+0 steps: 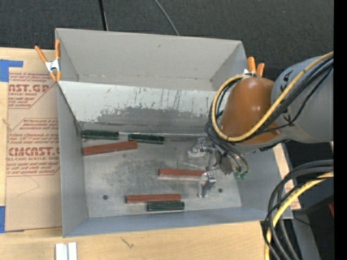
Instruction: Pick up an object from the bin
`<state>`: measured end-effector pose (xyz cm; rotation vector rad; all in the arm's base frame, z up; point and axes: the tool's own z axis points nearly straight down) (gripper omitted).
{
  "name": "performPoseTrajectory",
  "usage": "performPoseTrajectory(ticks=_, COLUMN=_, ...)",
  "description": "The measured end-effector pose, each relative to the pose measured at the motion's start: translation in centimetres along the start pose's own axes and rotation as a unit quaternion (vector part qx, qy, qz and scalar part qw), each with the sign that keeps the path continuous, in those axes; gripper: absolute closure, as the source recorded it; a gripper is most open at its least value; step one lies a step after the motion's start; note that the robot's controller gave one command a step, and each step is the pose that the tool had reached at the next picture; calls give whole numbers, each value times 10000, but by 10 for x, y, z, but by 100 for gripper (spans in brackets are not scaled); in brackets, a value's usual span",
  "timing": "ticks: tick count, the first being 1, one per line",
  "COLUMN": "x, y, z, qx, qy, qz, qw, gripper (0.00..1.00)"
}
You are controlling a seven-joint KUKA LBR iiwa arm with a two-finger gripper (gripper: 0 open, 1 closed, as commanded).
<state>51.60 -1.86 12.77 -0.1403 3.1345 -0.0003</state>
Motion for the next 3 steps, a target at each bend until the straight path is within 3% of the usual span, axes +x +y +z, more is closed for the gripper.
performPoseTrajectory(ticks=1, x=-19, y=-20, z=50, qx=-1, qy=-52, qz=530, qw=9986, gripper=100)
performPoseTrajectory(ticks=2, x=-19, y=-20, z=50, qx=-1, qy=-52, qz=528, qw=9986, gripper=100)
performPoseTrajectory(ticks=3, x=-6, y=-10, z=-124, qx=5, qy=-26, qz=173, qw=9998, gripper=100)
